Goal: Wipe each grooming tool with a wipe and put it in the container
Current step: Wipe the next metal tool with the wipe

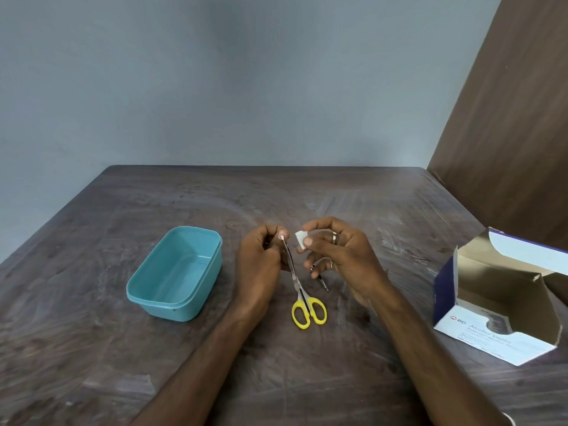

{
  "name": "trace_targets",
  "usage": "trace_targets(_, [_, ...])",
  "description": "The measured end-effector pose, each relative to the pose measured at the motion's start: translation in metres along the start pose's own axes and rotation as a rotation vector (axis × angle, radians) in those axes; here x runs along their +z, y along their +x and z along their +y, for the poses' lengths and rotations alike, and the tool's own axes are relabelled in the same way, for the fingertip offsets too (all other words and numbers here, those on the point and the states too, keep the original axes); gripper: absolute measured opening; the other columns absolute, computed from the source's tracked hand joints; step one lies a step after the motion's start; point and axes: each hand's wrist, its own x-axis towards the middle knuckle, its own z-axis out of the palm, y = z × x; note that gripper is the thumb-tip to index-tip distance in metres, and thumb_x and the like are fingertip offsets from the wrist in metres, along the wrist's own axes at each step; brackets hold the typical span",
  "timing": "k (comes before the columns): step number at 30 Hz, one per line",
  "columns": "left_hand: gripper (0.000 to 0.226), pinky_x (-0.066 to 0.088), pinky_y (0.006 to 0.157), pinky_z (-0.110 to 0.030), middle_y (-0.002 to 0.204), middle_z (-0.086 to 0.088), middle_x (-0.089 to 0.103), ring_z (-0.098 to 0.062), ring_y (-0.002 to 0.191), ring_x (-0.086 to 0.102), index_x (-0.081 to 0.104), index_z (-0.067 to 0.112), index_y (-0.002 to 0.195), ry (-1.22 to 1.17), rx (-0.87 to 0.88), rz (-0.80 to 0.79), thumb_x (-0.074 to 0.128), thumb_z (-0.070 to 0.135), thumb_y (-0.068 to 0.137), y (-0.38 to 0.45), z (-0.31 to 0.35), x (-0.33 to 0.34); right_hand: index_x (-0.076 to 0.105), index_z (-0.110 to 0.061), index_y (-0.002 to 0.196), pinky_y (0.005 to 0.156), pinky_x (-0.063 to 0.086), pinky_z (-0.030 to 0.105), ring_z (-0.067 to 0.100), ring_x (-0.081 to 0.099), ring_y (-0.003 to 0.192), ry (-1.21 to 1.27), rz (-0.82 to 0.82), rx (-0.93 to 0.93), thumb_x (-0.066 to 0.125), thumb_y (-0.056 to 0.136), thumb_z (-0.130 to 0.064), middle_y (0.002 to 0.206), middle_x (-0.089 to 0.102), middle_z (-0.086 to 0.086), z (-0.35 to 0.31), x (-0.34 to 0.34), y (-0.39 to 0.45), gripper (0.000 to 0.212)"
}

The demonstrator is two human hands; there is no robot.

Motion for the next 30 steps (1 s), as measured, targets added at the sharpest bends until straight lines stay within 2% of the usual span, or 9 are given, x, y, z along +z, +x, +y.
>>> trace_targets(2, [0.019,0.055,0.051,-0.022,0.069,-0.004,0.061,-0.012,0.060,0.058,0.068,0.010,0.085,-0.031,-0.009,0.034,0.054,0.007,0.098,0.001,-0.001,0.000,0.072,-0.010,0.098,0.052,0.054,0.034,0.025,0.067,0.059,-0.009,0.000,-0.008,0.067,0.091,-0.002,0.084,0.073,0.013,0.001,0.000,0.000,0.012])
trace_targets(6, [0.016,0.054,0.053,-0.020,0.068,-0.001,0.061,-0.004,0.056,0.057,0.069,0.006,0.091,-0.077,-0.008,0.098,0.055,0.007,0.098,0.002,0.000,-0.002,0.077,-0.013,0.091,0.049,0.054,0.033,0.025,0.064,0.057,-0.081,-0.021,-0.014,0.061,0.095,-0.002,0.081,0.070,0.006,0.001,0.005,-0.002,0.020])
trace_targets(9, [0.016,0.056,0.058,-0.025,0.067,-0.001,0.061,-0.006,0.058,0.057,0.069,0.008,0.088,-0.080,0.018,0.146,0.056,0.007,0.097,0.002,0.001,-0.001,0.078,-0.010,0.090,0.051,0.055,0.033,0.022,0.066,0.062,-0.129,-0.038,0.009,0.058,0.096,0.000,0.090,0.073,0.007,0.002,0.009,-0.003,0.024])
trace_targets(13, [0.017,0.061,0.066,-0.038,0.070,-0.003,0.065,-0.016,0.065,0.062,0.068,0.014,0.085,-0.069,0.053,0.186,0.057,0.007,0.096,0.002,0.001,0.000,0.077,-0.010,0.101,0.060,0.059,0.037,0.022,0.074,0.078,-0.177,-0.066,-0.006,0.072,0.088,-0.008,0.098,0.077,0.011,0.003,0.010,-0.003,0.014])
trace_targets(17, [0.015,0.060,0.072,-0.046,0.073,-0.004,0.068,-0.016,0.069,0.064,0.069,0.014,0.086,-0.050,0.075,0.199,0.059,0.008,0.095,-0.001,-0.002,0.001,0.078,-0.009,0.100,0.057,0.059,0.030,0.020,0.075,0.069,-0.247,-0.026,-0.049,0.084,0.078,-0.014,0.087,0.079,0.009,0.005,0.016,-0.005,0.024])
trace_targets(20, [0.013,0.060,0.073,-0.050,0.074,-0.005,0.069,-0.021,0.071,0.066,0.070,0.013,0.086,-0.057,0.071,0.188,0.061,0.010,0.095,0.000,-0.005,0.002,0.079,-0.011,0.097,0.066,0.062,0.037,0.025,0.077,0.073,-0.238,0.030,-0.063,0.086,0.076,-0.016,0.096,0.078,0.004,0.009,0.016,-0.003,0.022])
trace_targets(23, [0.010,0.062,0.069,-0.043,0.077,-0.008,0.071,-0.023,0.073,0.069,0.071,0.009,0.090,-0.105,0.054,0.150,0.062,0.011,0.095,0.000,-0.004,0.000,0.080,-0.013,0.097,0.066,0.061,0.035,0.022,0.077,0.073,-0.232,0.035,-0.066,0.084,0.079,-0.016,0.095,0.078,0.004,0.010,0.015,-0.002,0.019])
trace_targets(26, [0.010,0.060,0.061,-0.028,0.078,-0.011,0.072,-0.018,0.068,0.071,0.072,0.003,0.096,-0.194,0.023,0.139,0.064,0.008,0.093,0.000,0.000,-0.001,0.078,-0.008,0.094,0.056,0.056,0.026,0.017,0.069,0.055,-0.215,0.065,-0.075,0.080,0.081,-0.009,0.072,0.075,0.006,0.006,0.015,-0.004,0.013])
trace_targets(30, [0.012,0.061,0.062,-0.027,0.081,-0.014,0.074,-0.018,0.069,0.072,0.073,0.001,0.097,-0.271,0.019,0.099,0.065,0.008,0.092,-0.003,0.004,0.000,0.077,-0.002,0.091,0.053,0.057,0.027,0.012,0.064,0.052,-0.140,0.145,-0.088,0.078,0.081,-0.001,0.067,0.071,0.007,0.005,0.011,0.000,0.010])
